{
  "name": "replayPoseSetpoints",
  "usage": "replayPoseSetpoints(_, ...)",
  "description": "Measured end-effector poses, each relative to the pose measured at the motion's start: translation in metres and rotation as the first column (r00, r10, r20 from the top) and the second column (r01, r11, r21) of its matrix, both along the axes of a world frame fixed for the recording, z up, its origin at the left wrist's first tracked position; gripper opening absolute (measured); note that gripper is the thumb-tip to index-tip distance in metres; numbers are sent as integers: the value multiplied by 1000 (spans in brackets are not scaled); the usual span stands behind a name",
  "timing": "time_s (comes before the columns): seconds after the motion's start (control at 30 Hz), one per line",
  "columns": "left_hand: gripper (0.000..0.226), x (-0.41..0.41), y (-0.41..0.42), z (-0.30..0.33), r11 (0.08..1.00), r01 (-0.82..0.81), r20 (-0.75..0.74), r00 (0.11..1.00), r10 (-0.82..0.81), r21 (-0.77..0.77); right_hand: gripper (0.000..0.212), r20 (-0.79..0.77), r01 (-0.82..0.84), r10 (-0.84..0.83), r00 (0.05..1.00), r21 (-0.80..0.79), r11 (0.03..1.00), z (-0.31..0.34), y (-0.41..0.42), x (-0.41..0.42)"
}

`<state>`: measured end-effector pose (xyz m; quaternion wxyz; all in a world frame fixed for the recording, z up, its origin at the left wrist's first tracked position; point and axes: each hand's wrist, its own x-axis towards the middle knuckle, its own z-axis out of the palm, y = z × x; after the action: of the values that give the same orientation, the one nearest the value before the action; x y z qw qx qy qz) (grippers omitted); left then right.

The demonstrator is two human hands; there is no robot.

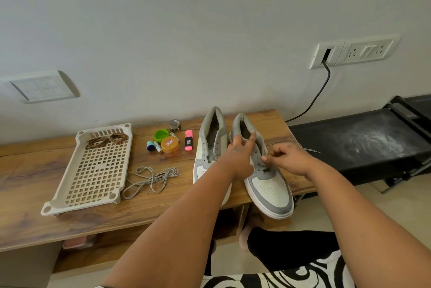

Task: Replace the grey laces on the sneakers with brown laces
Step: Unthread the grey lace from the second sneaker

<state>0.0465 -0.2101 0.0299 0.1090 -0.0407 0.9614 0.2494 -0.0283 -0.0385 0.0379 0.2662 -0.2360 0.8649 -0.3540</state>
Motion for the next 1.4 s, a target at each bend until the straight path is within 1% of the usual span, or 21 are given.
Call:
replayPoseSetpoints(0.07, 106, 5, -3, -2, 997, -31, -16, 999, 32, 64, 28, -261, 60, -56, 964, 8, 998, 4, -6, 1)
replayPoseSetpoints(0.1, 110, 9, -4, -3, 995, -45, -10, 999, 46, 94, 29, -309, 50, -47, 950, 0, 999, 6, -10, 4)
replayPoseSetpoints(0.2, 120, 19, 1, -6, 997, -37, -42, 998, 40, 68, 25, -294, 4, 5, 956, 29, 1000, 11, -18, 17)
replayPoseSetpoints(0.4, 126, 24, 16, -18, 991, -75, -161, 985, 57, -110, 19, -399, 13, 136, 907, 350, 937, 12, -34, 31)
replayPoseSetpoints(0.47, 126, 23, 17, -19, 986, -85, -163, 985, 61, -144, 15, -289, -20, 122, 950, 333, 943, 14, -31, 31)
replayPoseSetpoints(0.57, 128, 21, 15, -22, 982, -82, -116, 991, 63, -170, 19, 8, -108, 109, 994, 200, 974, 19, -9, 27)
replayPoseSetpoints(0.63, 128, 21, 15, -24, 981, -61, -72, 996, 48, -187, 29, 270, 8, -14, 963, 24, 1000, 21, 6, 29)
replayPoseSetpoints(0.67, 127, 20, 15, -24, 980, -54, -58, 997, 44, -192, 35, 341, 101, -88, 936, -19, 995, 21, 11, 29)
replayPoseSetpoints(0.7, 126, 20, 16, -25, 979, -52, -52, 998, 43, -196, 39, 324, 167, -149, 934, -29, 986, 22, 13, 29)
replayPoseSetpoints(0.77, 126, 19, 18, -24, 980, -59, -53, 997, 50, -191, 36, 63, 236, -236, 970, 8, 972, 20, 9, 29)
replayPoseSetpoints(0.83, 127, 20, 17, -25, 982, -63, -61, 997, 53, -178, 25, -209, 214, -205, 956, 23, 977, 19, 0, 34)
replayPoseSetpoints(0.87, 126, 22, 18, -26, 983, -65, -79, 995, 52, -170, 22, -277, 180, -162, 947, 42, 983, 18, -6, 38)
replayPoseSetpoints(0.97, 122, 28, 18, -27, 984, -65, -202, 979, 31, -167, 14, -376, 148, -61, 924, 206, 967, 10, -23, 48)
replayPoseSetpoints(1.07, 117, 29, 19, -26, 985, -49, -252, 968, 6, -165, 9, -426, 174, -70, 902, 209, 962, 7, -28, 46)
replayPoseSetpoints(1.13, 117, 26, 16, -28, 989, -53, -226, 974, 22, -135, 18, -369, 181, -139, 919, 80, 980, 7, -26, 44)
replayPoseSetpoints(1.17, 118, 24, 14, -28, 991, -64, -208, 977, 38, -120, 17, -261, 218, -223, 939, -51, 975, 8, -25, 43)
replayPoseSetpoints(1.23, 115, 20, 11, -28, 989, -92, -166, 983, 73, -114, 10, 156, 362, -328, 932, -334, 870, 16, -18, 41)
replayPoseSetpoints(1.27, 113, 18, 10, -27, 987, -107, -150, 985, 88, -118, 12, 333, 432, -312, 890, -396, 810, 20, -13, 38)
replayPoseSetpoints(1.3, 112, 18, 10, -26, 986, -116, -138, 985, 99, -122, 15, 417, 459, -290, 862, -396, 795, 22, -8, 36)
replayPoseSetpoints(1.37, 111, 16, 10, -26, 984, -118, -124, 987, 101, -134, 28, 355, 418, -313, 881, -271, 867, 22, 3, 31)
replayPoseSetpoints(1.4, 112, 15, 11, -27, 984, -113, -116, 988, 97, -140, 36, 188, 361, -331, 925, -157, 920, 20, 5, 29)
